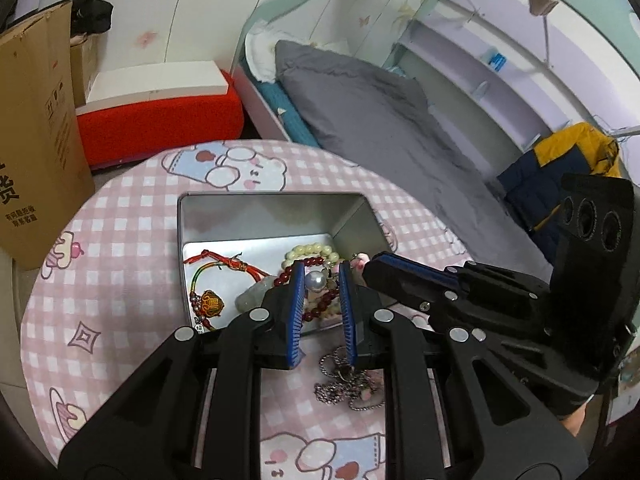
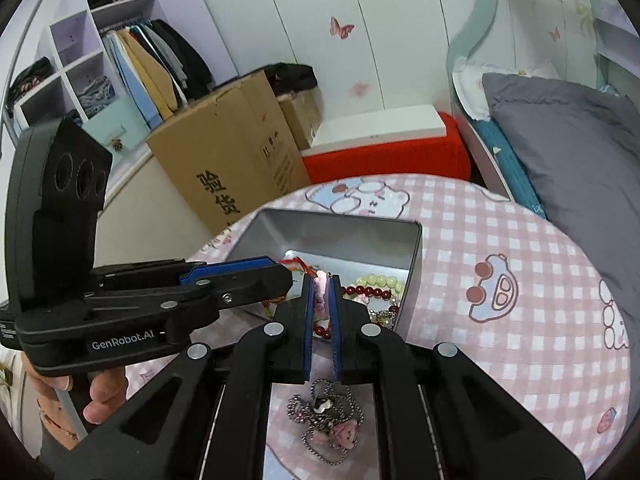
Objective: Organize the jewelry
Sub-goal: 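Carry both items over the grey box and open both tools, then return both tools to the silver chain and pink charm on the table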
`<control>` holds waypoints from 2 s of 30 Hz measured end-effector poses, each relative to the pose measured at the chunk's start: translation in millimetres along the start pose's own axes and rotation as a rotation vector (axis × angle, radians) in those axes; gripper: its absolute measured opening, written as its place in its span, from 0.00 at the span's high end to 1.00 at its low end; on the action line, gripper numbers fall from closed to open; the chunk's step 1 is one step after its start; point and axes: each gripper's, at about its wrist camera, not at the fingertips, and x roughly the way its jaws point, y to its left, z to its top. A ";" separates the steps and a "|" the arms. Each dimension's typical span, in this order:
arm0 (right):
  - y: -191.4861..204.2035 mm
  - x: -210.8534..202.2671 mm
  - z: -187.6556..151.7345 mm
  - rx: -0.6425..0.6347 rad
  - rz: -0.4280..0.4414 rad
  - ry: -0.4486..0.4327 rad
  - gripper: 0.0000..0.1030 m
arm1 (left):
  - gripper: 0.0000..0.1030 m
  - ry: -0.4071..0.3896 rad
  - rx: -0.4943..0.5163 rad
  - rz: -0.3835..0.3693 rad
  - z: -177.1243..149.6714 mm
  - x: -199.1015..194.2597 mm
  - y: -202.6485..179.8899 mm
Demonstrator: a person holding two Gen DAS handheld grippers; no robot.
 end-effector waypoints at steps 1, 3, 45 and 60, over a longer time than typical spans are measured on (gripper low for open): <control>-1.0 0.8 -1.6 -0.001 0.000 0.004 0.94 | 0.83 0.008 -0.004 0.001 -0.5 3.3 1.2; -2.6 3.9 -4.9 -0.002 -0.007 0.014 0.94 | 0.83 0.020 -0.005 0.018 -0.9 8.5 3.1; -1.0 -20.0 -99.7 -0.091 -0.154 0.097 0.86 | 0.44 -0.071 0.038 0.232 -91.1 -56.3 -1.3; 6.6 2.6 -96.5 -0.135 -0.139 0.131 0.76 | 0.44 -0.034 0.007 0.222 -104.3 -44.5 9.6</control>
